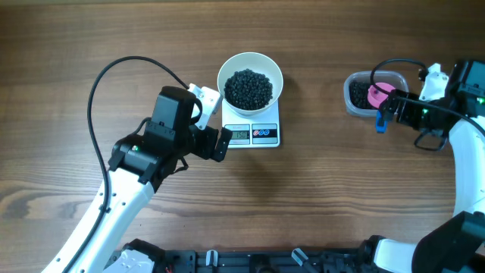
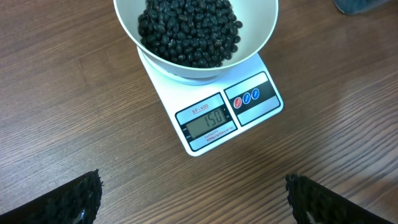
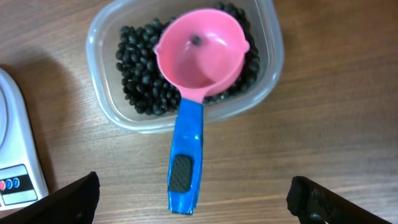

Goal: Scoop item into bowl and weigh 150g on scale
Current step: 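Lower the scoop into the tub and open the right gripper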

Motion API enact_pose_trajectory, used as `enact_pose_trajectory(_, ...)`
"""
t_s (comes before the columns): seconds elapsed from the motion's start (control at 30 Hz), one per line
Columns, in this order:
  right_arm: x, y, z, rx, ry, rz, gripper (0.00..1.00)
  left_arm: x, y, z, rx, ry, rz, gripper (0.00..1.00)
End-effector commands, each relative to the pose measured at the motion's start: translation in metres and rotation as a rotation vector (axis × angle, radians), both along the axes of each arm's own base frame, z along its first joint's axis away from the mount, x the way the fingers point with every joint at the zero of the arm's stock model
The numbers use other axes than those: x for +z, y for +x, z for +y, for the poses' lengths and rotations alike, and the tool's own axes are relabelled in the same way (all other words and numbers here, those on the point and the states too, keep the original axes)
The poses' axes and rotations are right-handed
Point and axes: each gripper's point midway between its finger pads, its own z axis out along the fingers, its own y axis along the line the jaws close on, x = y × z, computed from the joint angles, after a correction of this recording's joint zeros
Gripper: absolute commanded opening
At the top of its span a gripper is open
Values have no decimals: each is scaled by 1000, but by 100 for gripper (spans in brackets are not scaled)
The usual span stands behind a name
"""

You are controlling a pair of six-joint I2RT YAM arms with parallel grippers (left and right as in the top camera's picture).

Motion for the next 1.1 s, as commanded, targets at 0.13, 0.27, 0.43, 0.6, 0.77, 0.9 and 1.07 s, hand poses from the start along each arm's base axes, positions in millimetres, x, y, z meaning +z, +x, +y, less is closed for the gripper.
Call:
enact_pose_trajectory(0.13, 80, -20, 4, -40, -87, -229, 100, 0, 1, 1, 10, -1, 1, 100)
enact_pose_trajectory(0.27, 104, -28, 7, -71, -95, -306, 99, 0, 1, 1, 10, -1, 1, 100)
enact_pose_trajectory(0.43, 105, -28, 23, -107, -21, -302, 100, 0, 1, 1, 10, -1, 1, 100)
enact_pose_trajectory(0.6, 104, -31, 95, 110, 64, -281, 100, 0, 1, 1, 10, -1, 1, 100)
enact_pose_trajectory(0.77, 88, -34, 104, 149, -20, -208, 100, 0, 1, 1, 10, -1, 1, 100)
enact_pose_trajectory(0.9, 83, -33, 104, 148, -17, -189, 100, 0, 1, 1, 10, -1, 1, 100)
enact_pose_trajectory(1.07, 76, -30, 104, 139, -9, -161, 96, 0, 1, 1, 10, -2, 1, 100)
